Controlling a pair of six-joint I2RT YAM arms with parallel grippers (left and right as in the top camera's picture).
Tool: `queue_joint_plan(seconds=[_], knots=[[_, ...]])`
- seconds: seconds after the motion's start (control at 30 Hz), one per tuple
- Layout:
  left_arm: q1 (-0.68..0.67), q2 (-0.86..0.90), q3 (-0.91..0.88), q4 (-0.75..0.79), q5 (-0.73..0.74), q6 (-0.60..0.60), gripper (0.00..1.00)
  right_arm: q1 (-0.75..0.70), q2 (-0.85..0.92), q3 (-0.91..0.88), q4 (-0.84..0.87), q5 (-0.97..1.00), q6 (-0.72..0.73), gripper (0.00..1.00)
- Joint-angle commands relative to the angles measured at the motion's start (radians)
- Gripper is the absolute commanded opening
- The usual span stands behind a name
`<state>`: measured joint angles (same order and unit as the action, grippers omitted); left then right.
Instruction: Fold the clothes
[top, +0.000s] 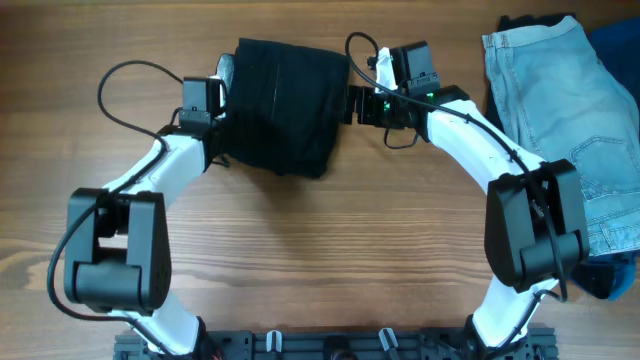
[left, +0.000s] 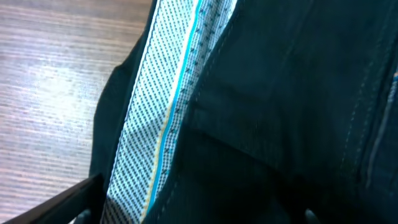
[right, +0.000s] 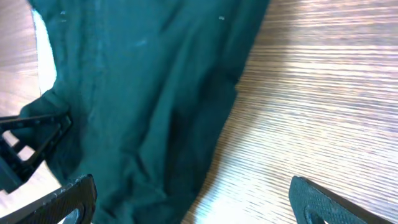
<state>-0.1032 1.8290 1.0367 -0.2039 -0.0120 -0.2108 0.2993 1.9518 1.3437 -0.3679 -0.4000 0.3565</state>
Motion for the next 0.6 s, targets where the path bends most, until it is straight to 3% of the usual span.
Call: queue_joint_plan(seconds=[0.0,0.13,0.17,0.23,0.27,0.43,0.47,0.5,0.57], knots=[[0.008,-0.001,-0.002,-0.032,-0.063,-0.035,0.90,-0.001,-0.025,0.006,-0.007,0.048,-0.036,1.00],[0.012,0.000,-0.002,-0.119,-0.098,-0.093,0.67,-0.001,-0.025,0.006,-0.008,0.061,-0.034,0.99],[0.012,0.000,-0.002,-0.129,-0.098,-0.105,0.52,-0.001,-0.025,0.006,-0.008,0.061,-0.035,1.00],[0.015,0.000,-0.002,-0.146,-0.109,-0.148,0.11,-0.001,-0.025,0.006,-0.008,0.061,-0.034,1.00],[0.017,0.000,-0.002,-0.152,-0.115,-0.166,0.04,-0.001,-0.025,0.006,-0.009,0.061,-0.034,1.00],[0.041,0.000,-0.002,-0.153,-0.121,-0.168,0.04,-0.001,-0.025,0.006,-0.007,0.061,-0.035,1.00],[0.048,-0.002,-0.002,-0.152,-0.121,-0.168,0.10,-0.001,-0.025,0.006,-0.002,0.061,-0.035,1.00],[0.055,-0.006,-0.002,-0.153,-0.121,-0.168,0.35,-0.002,-0.025,0.007,0.003,0.060,-0.035,1.00],[0.069,-0.028,-0.002,-0.162,-0.120,-0.168,0.69,-0.012,-0.029,0.008,0.008,0.058,-0.035,1.00]])
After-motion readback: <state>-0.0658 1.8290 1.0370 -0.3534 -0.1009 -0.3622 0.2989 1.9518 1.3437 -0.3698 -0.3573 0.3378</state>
